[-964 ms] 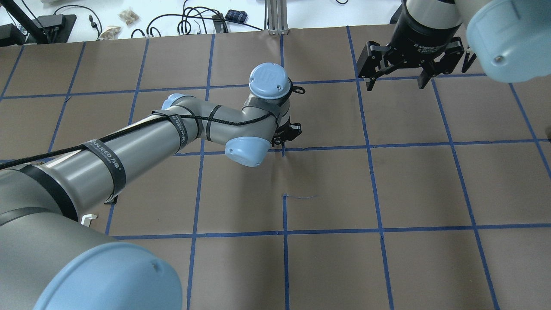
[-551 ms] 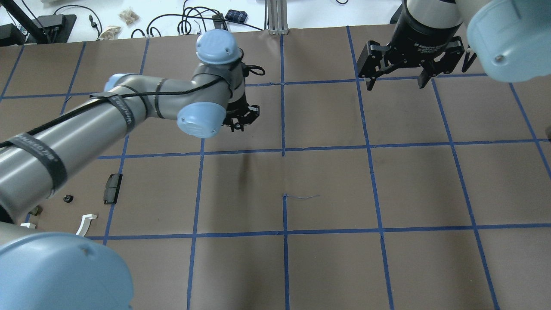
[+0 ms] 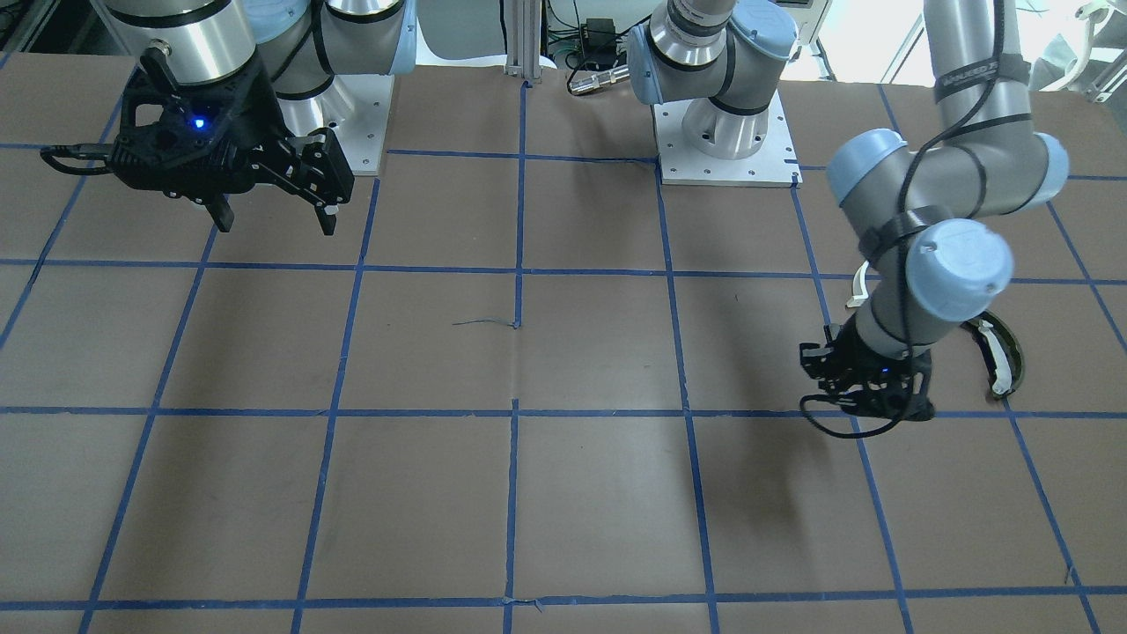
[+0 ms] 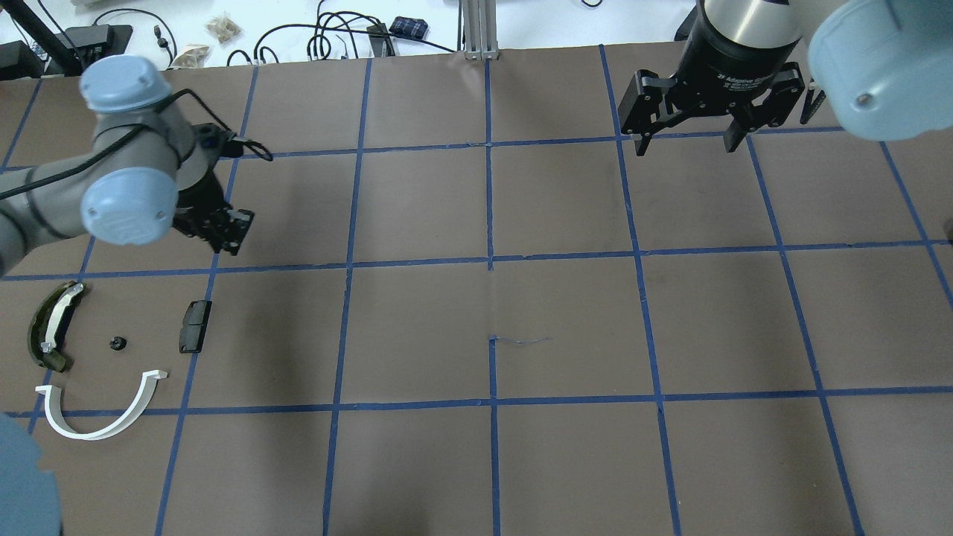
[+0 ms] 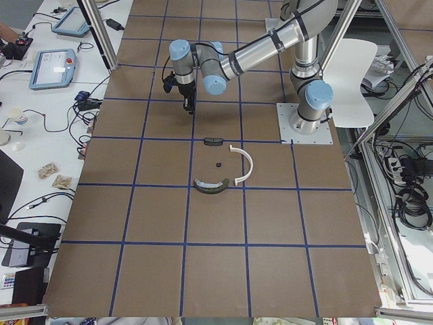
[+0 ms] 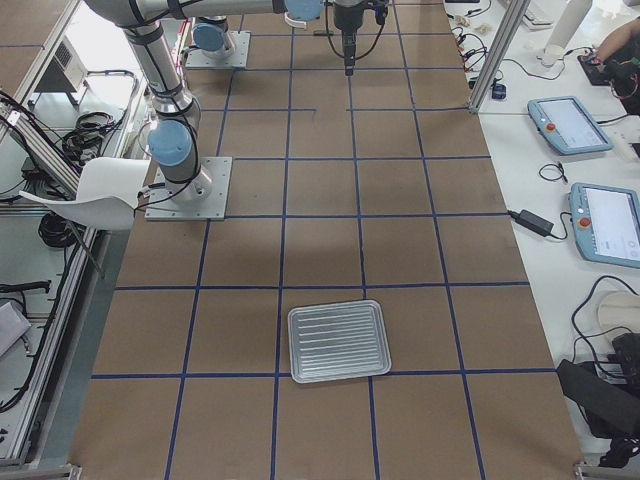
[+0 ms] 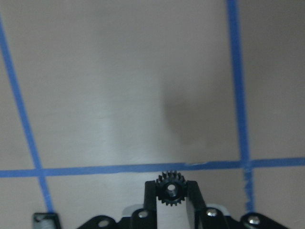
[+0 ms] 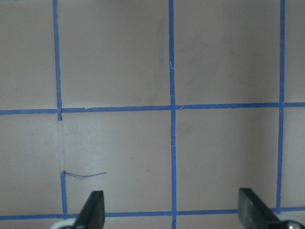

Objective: Place bearing gear from tray to pile

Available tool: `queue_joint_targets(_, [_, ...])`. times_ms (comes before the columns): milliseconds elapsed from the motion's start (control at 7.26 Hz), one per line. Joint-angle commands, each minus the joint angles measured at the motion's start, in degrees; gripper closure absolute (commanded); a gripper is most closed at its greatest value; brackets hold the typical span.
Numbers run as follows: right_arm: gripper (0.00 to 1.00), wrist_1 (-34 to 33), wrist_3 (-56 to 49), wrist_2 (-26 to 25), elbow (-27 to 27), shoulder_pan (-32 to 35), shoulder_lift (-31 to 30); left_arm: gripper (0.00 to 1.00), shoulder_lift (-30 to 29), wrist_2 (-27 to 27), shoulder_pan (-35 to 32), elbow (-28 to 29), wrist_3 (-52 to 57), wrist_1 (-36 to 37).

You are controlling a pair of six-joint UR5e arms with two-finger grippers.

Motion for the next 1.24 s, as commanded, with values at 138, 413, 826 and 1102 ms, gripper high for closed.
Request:
queue_joint_targets(138, [0.00, -0.05, 0.04, 0.00, 0.07, 0.04, 0.00, 1.00, 4.12, -3.85, 18.86, -8.53, 17.49, 1.86])
queue_joint_targets(413, [0.00, 0.03, 0.04, 0.09, 0.07, 0.04, 0.00, 1.00, 1.93, -7.81, 23.31, -10.31, 20.42, 4.25])
queue_joint_targets(826, [0.00, -0.05, 0.04, 0.09, 0.07, 0.04, 0.00, 1.00, 0.87, -7.29, 23.58, -13.03, 20.16, 9.31])
queue_joint_targets(1102, [0.00, -0.06, 0.13, 0.35, 0.07, 0.04, 0.00, 0.84, 0.69, -6.76, 23.58, -13.30, 19.90, 10.49])
